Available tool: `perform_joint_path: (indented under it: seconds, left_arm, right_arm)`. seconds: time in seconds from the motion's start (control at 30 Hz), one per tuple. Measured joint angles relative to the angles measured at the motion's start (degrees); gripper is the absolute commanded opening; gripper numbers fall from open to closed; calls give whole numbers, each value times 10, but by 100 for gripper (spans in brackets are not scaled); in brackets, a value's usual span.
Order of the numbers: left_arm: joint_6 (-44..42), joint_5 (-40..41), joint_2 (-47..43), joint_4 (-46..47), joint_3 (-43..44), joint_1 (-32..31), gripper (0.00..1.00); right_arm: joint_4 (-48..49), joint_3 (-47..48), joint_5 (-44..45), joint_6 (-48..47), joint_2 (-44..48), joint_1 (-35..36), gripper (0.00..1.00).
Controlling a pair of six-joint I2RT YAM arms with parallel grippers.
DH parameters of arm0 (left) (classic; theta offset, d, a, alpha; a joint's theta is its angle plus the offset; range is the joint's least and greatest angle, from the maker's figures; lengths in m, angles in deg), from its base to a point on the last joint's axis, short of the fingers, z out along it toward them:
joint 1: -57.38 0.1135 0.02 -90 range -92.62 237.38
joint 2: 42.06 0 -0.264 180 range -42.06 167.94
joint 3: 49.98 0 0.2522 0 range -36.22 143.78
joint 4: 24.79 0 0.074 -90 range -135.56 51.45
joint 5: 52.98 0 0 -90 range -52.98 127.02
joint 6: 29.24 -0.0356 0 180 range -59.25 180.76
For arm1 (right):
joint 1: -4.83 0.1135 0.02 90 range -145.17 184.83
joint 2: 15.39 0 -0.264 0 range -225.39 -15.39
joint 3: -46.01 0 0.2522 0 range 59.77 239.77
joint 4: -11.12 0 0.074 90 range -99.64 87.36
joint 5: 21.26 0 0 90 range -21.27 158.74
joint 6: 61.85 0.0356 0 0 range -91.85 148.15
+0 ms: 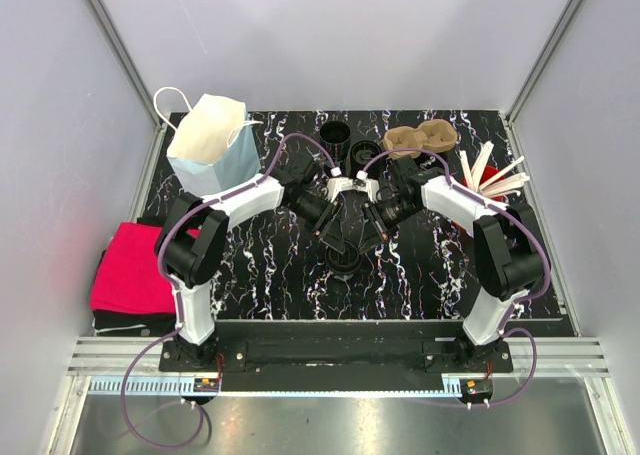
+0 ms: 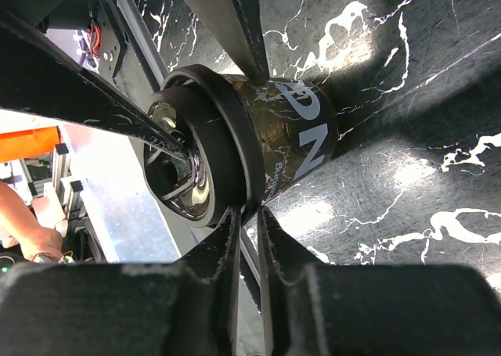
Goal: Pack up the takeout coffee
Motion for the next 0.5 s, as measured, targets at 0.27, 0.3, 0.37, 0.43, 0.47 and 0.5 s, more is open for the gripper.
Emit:
perform_joint_path:
  seconds: [0.27,0.3,0.37,0.43,0.47,0.5]
  left_arm:
    - [0,2,-3,4,-5,0,55]
    - [0,2,-3,5,-5,0,56]
    - [0,0,-3,6,-5,0,62]
    - [0,0,-3,9,-5,0,66]
    - [0,0,-3,9,-5,1,66]
    - [0,1,-3,9,-5,2,67]
  right_arm:
    - [-5,7,27,-12,9,5,38]
    - [-7,10,35,-17,9,5,41]
    - [-12,14,42,-23,9,5,43]
    - [-14,18,50,-30,9,5,44]
    - [-15,19,52,-31,9,5,44]
    - [-15,19,54,-33,9,5,44]
